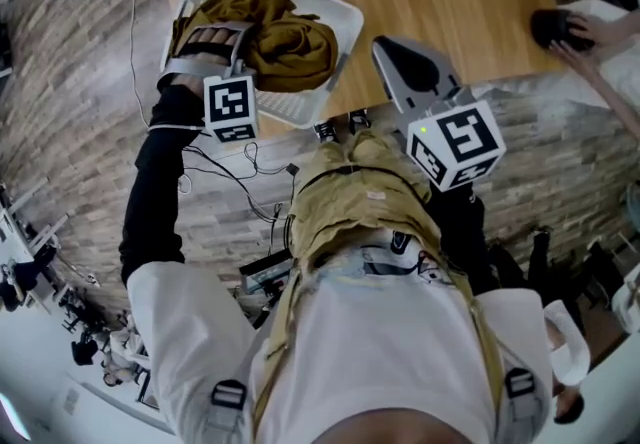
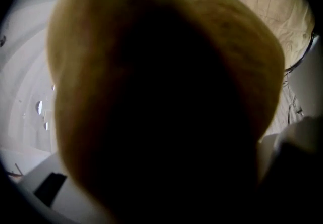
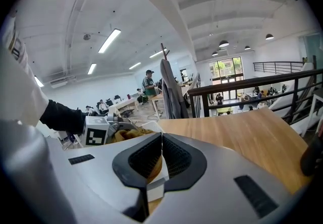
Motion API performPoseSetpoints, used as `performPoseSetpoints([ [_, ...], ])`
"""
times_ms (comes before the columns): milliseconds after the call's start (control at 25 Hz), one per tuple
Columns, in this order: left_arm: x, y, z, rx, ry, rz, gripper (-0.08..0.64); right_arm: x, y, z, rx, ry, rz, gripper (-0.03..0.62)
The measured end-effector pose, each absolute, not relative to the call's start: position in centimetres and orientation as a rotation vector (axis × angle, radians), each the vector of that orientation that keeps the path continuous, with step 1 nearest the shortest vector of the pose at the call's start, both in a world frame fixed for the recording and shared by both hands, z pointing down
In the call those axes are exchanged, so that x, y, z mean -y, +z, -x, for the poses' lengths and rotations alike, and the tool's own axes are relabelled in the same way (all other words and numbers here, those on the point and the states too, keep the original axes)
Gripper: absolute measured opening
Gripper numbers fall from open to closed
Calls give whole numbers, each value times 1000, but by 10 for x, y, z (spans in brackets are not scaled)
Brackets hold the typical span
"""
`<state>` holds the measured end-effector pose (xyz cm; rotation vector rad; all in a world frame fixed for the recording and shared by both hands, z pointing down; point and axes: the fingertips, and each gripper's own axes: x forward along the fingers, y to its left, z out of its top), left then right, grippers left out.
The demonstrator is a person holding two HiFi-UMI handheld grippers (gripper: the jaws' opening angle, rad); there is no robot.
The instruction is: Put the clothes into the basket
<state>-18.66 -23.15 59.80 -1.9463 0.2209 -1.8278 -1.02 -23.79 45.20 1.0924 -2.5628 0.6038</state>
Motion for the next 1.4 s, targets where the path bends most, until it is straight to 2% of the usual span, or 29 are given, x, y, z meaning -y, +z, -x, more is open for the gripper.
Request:
performPoseSetpoints([
  [800,218,746,190,77,-2015,1961,279,213,473,18,2520,651,-1041,21],
  [1200,217,763,189,80,-2040,1946,318,215,477,16,2512,663,-1061,21],
  [1400,216,739,187,25,-2010,1985,337,215,474,18,2528,654,-1076,22],
])
